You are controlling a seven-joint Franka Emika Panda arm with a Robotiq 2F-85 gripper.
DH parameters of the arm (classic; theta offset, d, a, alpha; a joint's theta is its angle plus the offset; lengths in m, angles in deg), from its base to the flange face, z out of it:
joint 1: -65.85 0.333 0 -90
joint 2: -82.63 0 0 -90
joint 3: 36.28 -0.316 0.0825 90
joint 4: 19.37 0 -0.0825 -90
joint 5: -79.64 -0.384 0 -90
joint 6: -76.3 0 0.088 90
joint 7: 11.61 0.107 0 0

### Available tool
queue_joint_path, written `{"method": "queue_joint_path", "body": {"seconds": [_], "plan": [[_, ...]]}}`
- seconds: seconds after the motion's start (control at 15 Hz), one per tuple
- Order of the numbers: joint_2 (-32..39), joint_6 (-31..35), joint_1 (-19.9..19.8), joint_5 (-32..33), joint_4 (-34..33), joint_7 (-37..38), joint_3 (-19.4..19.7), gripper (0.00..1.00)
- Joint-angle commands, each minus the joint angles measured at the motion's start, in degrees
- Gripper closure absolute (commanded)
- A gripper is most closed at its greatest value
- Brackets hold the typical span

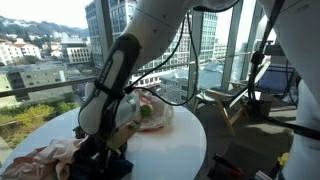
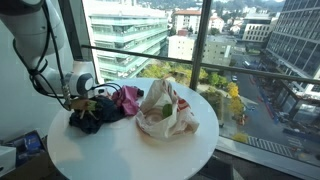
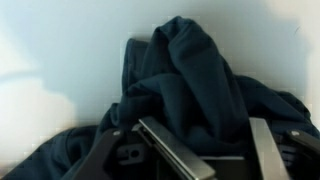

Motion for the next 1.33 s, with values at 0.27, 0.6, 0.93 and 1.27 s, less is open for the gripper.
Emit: {"method": "queue_joint_path", "body": {"seconds": [0.27,0.6,0.93,1.27], "plan": [[-3.4,-10.0,0.6,-0.2,-2.2,4.2,0.5,0.94],[-8.7,-14.4,0.0,-0.3,-1.3,9.2,2.0,0.96],[-16.6,-12.8,-1.5,-0.1,0.5,13.8,4.3,0.96],[-25.2,-12.7,-3.4,1.6,2.2,19.5,6.9,0.96]]}}
